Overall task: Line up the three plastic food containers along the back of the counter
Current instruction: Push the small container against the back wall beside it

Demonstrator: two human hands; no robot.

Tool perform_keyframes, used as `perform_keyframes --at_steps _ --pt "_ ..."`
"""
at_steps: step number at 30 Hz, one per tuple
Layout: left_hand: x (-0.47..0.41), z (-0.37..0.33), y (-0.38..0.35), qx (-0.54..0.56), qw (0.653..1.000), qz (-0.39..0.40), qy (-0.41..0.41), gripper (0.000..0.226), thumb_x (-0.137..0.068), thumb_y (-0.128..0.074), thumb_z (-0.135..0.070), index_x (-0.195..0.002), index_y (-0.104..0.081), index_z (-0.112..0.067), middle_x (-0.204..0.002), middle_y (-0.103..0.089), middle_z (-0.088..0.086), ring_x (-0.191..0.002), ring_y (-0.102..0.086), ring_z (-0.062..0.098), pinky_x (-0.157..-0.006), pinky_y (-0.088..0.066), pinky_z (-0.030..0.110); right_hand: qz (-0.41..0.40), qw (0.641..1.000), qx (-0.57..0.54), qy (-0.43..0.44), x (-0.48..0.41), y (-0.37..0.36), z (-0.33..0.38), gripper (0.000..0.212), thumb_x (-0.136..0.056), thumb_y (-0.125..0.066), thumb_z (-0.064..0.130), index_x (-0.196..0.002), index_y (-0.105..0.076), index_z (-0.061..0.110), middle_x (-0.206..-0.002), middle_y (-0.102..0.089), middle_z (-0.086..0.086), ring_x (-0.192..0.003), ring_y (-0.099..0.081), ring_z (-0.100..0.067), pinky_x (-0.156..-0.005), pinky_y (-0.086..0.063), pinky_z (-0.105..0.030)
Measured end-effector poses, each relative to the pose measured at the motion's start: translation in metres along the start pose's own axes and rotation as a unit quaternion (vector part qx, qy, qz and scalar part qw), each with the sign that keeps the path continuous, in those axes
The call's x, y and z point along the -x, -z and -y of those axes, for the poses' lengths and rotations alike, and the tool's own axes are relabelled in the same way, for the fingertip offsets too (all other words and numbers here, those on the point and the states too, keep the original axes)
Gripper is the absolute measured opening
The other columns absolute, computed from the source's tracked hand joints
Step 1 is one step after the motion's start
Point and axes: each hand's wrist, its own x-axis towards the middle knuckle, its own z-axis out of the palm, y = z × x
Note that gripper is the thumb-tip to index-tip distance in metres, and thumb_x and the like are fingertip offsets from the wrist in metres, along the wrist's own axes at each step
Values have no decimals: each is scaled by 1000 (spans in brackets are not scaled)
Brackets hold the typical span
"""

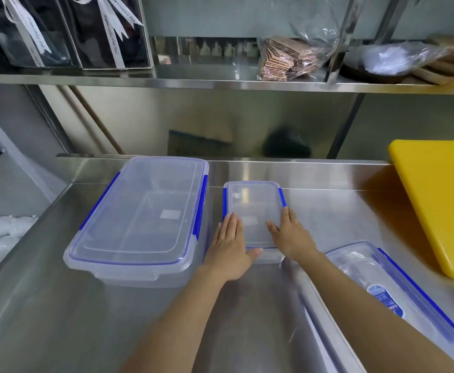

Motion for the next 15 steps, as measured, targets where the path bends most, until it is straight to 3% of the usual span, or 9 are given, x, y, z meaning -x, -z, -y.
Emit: perform_keyframes --at_steps 7,15 --pt "-31 2 15 8 999 35 21 83 -94 -36 -50 -145 17 -12 -158 21 2 -144 20 17 -118 4 36 8 999 30 -24 -29 -3 4 64 -97 -21 44 -148 -1 11 -160 -3 -3 -132 -38 -33 -103 -37 -47" --pt "-36 -4 10 -37 998 -15 43 73 -95 -28 -50 -148 10 -15 -160 12 1 -146 13 16 -118 4 36 19 997 76 -29 -38 9 9 64 -96 -20 47 -148 -3 12 -159 -10 -6 -135 -35 -32 -107 -35 -45"
